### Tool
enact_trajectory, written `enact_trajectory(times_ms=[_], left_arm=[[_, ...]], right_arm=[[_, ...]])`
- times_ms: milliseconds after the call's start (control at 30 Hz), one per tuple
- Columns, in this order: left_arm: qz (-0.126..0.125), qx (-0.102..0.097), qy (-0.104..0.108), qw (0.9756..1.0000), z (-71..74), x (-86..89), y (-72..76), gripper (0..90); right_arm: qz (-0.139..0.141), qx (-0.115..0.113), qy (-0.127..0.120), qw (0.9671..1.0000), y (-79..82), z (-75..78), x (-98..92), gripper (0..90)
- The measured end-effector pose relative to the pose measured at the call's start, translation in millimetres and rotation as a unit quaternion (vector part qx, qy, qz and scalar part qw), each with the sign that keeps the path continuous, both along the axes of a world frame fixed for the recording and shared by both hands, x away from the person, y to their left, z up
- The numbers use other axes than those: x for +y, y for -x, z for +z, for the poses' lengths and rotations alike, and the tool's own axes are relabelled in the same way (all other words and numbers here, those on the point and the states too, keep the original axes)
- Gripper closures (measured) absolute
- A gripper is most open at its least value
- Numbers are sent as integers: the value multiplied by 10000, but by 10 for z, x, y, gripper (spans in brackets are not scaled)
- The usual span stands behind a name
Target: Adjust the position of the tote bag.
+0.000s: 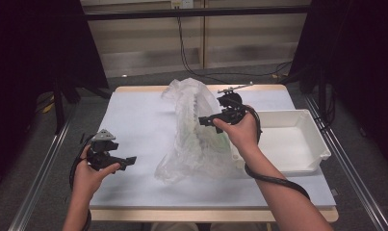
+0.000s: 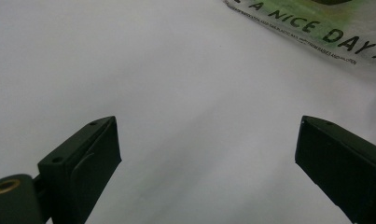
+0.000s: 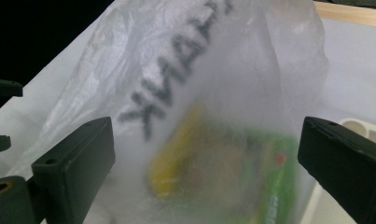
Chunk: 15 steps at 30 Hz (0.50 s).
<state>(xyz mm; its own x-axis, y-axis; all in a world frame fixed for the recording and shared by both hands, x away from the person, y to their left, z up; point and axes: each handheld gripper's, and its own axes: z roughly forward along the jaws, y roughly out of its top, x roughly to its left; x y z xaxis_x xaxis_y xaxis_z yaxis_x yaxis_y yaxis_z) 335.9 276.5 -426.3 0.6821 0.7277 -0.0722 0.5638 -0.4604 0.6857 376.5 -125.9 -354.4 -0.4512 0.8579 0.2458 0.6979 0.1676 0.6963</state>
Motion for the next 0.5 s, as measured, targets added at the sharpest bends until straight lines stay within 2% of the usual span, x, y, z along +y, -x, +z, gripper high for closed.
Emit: enact_trajectory(times_ms=[233,333,400,500], left_arm=[[10,31,26,10000,-12,-17,-6,66],[43,34,67,10000,-15,-26,-6,66],[-28,49,-44,10000,-10,-18,-16,66],[-15,60,-24,10000,-24,-21,-19,66]], right_arm=[[112,73,-36,9999,-69,-4,212,9],[88,150,-134,9998,-106,-34,294,8],[72,168,-138,9997,-130,-52,346,8],[92,232,-152,9996,-174,-84,425,13]])
